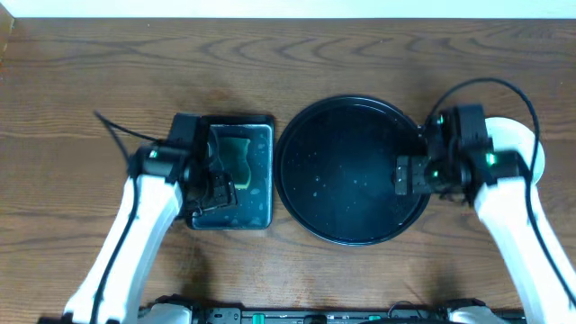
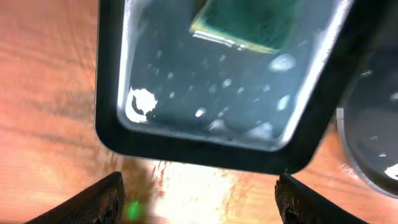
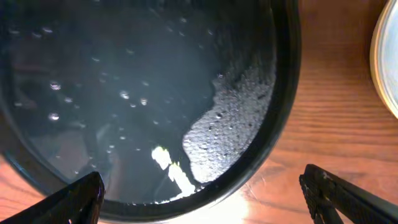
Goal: Clean dirty plates on tray and stack at the side
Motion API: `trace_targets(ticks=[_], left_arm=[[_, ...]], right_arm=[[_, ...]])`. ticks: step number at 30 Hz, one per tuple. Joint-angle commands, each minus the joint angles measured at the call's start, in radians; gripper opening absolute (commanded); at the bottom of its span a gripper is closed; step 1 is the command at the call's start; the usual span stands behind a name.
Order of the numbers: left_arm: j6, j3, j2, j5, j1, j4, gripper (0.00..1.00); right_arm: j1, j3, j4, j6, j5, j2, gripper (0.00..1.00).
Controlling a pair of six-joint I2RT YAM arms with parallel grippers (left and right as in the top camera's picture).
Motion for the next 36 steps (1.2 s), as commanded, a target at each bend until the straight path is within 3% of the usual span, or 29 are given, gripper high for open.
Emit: trace_targets(ticks=[1,14,36], left_arm=[[0.021,-0.058,-0.131,-0.002,-0.011,0.043,0.79],[0.046,-0.229,-0.638,-0.002,-0.011,0.167,0.79],[0.035,-0.229,-0.678,-0.002,-0.011,0.167,0.80]], right_arm=[[0.039,-0.107,0.048,0.065,0.049,-0.155,0.99],[0.046,-0.203,0.037,0.064,0.103,-0.588,0.99],[0.046,-0.203,-0.004,0.064,0.103,-0.614,0.99]])
